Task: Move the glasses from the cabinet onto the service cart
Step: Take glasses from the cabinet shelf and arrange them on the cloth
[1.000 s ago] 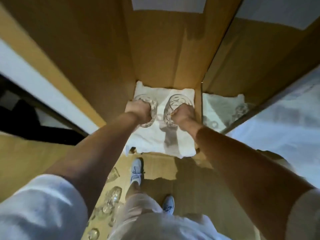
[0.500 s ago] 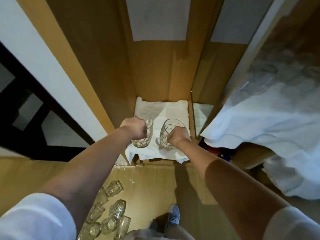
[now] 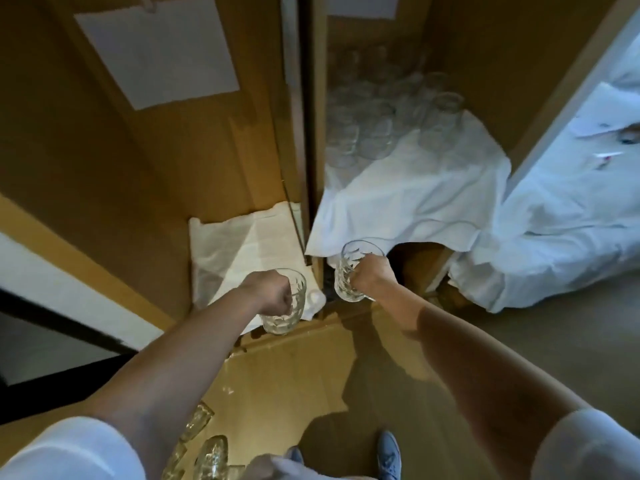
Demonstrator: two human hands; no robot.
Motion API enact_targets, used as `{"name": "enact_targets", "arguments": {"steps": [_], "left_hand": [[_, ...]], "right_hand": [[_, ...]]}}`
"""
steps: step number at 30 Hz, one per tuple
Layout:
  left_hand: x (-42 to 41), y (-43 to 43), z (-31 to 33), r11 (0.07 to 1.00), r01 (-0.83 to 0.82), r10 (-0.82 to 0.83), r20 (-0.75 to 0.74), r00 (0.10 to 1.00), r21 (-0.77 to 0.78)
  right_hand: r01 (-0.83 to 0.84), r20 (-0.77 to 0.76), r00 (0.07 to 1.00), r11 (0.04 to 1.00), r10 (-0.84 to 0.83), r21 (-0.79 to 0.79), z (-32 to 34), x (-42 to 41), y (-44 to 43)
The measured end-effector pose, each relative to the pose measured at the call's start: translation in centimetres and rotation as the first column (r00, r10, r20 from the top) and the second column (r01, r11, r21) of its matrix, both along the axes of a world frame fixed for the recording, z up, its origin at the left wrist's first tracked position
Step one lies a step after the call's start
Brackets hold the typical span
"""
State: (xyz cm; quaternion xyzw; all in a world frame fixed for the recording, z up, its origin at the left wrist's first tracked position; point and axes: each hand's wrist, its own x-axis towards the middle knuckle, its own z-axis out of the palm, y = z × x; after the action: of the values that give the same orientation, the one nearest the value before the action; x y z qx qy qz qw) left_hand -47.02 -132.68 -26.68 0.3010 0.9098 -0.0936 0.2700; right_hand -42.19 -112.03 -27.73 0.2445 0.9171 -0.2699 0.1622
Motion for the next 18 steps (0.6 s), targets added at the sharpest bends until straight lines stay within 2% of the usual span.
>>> {"name": "enact_targets", "arguments": {"steps": [7, 10, 13, 18], "left_hand": [[1.4, 12.1, 1.4, 0.991, 0.099, -0.094, -0.058, 0.994, 0.093], [0.6, 16.8, 3.6, 0.981, 0.076, -0.069, -0.046, 0.997, 0.176], [-0.5, 20.3, 6.2, 0.952, 0.051, -0.029, -0.075, 0.997, 0.3], [-2.7, 24.0, 9.8, 0.911, 0.035, 0.043, -0.18, 0.983, 0.411]], "right_hand": [[0.006, -0.033, 0.999, 0.991, -0.002, 0.134, 2.8, 2.5, 12.2], [-0.021, -0.055, 0.998, 0.974, 0.034, 0.224, 5.7, 2.6, 17.3], [0.082, -0.162, 0.986, 0.973, -0.047, 0.216, 8.4, 2.1, 21.4], [0.064, -0.302, 0.953, 0.985, -0.012, 0.161, 11.3, 0.0, 25.7]]}}
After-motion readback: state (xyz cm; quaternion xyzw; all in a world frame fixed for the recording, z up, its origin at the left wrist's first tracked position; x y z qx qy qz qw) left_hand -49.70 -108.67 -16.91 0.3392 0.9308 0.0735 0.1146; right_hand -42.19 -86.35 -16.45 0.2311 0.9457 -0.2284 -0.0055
